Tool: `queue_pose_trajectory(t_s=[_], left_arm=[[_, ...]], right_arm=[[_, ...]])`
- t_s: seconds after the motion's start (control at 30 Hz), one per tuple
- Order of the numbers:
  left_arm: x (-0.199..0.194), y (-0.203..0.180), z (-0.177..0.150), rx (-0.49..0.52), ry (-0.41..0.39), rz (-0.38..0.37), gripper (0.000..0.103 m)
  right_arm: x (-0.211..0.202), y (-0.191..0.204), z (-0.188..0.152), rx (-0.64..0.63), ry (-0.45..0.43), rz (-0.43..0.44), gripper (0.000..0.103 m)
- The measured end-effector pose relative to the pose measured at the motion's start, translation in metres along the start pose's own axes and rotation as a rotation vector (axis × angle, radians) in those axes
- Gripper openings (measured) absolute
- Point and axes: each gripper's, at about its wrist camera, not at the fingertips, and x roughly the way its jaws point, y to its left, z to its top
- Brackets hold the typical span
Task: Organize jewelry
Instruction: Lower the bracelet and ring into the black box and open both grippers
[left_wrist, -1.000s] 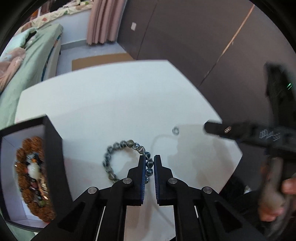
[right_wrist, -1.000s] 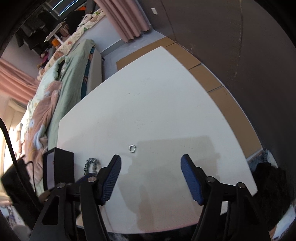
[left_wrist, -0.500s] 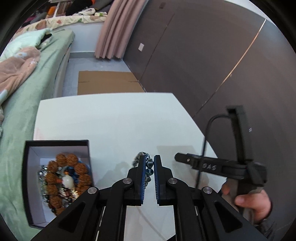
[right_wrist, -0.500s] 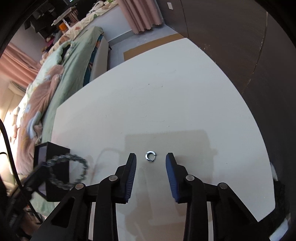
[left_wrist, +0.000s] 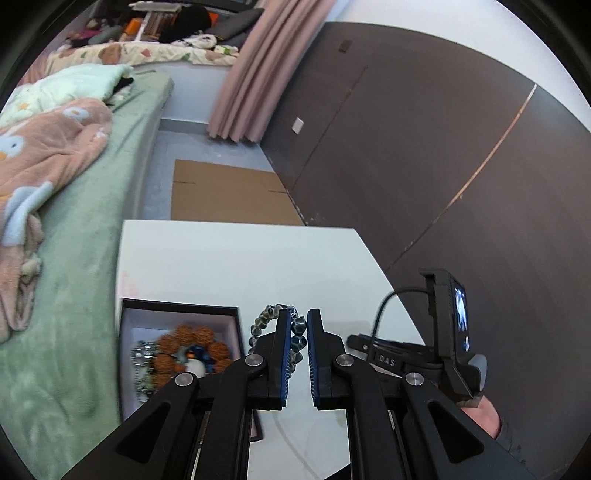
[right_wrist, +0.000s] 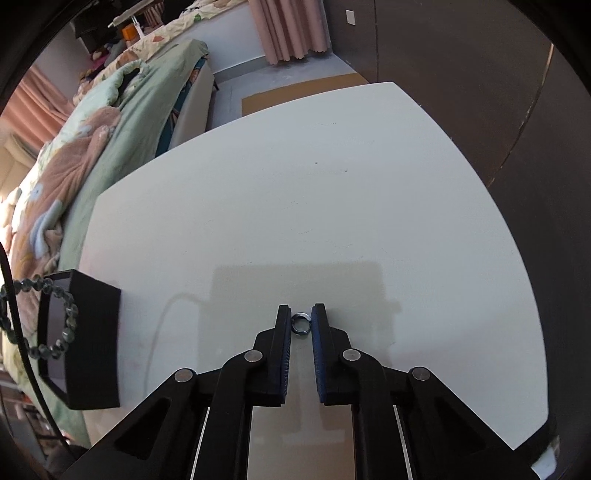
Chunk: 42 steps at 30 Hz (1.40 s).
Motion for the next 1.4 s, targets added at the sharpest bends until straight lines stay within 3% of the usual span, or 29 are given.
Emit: queue_pose_trajectory(t_s=[0.47,0.53,0.6,0.67,1.03,1.2,1.23,1.3,1.33,1.37,1.4], left_arm=[[-0.030,0.047,0.005,-0.119,-0.052,0.118,0.009],[-0.029,0.054,0.006,-0.141,-0.038,0.137,0.019],[-0.030,0.060,0.006,-0.169,-0.041,0.131,0.060],[-0.035,0.066,0.005,-0.192,-0.069,0.132,0.068],[-0.040,0.083,0.012,-0.232,-0.074,0.164,0.068],[-0.042,0.091,0.014,-0.244,-0.075,0.239,0.068],[-0.041,0.094,0.013,-0.254,-0.069,0.244,0.068],[-0.042,0.098,0.012,-0.273,-0.066,0.240,0.068],[-0.043,0.099,0.012,-0.275,-0.067,0.245,0.068],[-0.044,0.097,0.012,-0.270,-0.069,0.252,0.068],[-0.045,0.095,0.012,-0.263,-0.071,0.257,0.068]], right_arm=[[-0.049,0.031,-0.009,-0.022,-0.147,0.165,0.013],[-0.051,0.041,-0.009,-0.030,-0.157,0.199,0.013],[-0.054,0.048,-0.008,-0.040,-0.167,0.233,0.013],[-0.060,0.056,-0.008,-0.051,-0.180,0.278,0.013],[-0.075,0.103,-0.013,-0.123,-0.204,0.471,0.013],[-0.063,0.131,-0.013,-0.154,-0.162,0.514,0.013],[-0.060,0.133,-0.014,-0.155,-0.154,0.515,0.014],[-0.053,0.137,-0.014,-0.152,-0.117,0.531,0.040],[-0.052,0.135,-0.014,-0.149,-0.115,0.532,0.062],[-0.054,0.132,-0.014,-0.143,-0.132,0.522,0.068],[-0.058,0.128,-0.015,-0.140,-0.155,0.505,0.068]])
